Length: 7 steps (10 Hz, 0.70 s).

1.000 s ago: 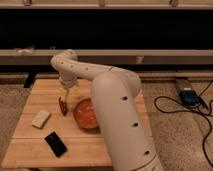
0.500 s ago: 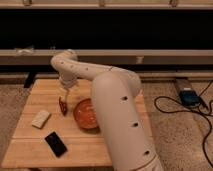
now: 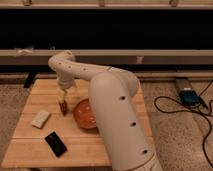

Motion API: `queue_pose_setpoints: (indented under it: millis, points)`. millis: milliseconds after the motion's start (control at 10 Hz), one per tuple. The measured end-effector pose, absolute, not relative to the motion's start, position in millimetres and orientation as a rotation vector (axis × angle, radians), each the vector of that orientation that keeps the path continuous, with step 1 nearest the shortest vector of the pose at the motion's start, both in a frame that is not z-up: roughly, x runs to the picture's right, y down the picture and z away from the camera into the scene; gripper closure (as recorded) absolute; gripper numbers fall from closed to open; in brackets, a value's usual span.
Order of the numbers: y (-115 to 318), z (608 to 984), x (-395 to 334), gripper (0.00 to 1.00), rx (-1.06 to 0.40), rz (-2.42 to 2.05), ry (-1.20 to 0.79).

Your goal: Place the pepper on the white sponge

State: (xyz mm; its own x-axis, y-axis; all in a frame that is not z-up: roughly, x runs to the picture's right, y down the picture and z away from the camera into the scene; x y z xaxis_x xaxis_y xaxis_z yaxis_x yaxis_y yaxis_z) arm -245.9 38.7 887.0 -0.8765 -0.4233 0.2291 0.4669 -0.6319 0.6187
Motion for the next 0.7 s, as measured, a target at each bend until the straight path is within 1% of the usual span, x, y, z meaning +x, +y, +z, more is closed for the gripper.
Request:
queue_pose_setpoints:
  millis: [300,700]
  points:
    - [53.9,880.8,-275.0,0.20,-0.073,-2.477,-1.028]
    - [66.5,894.6,-279.2,0.20,-0.166,-2.480,-0.995]
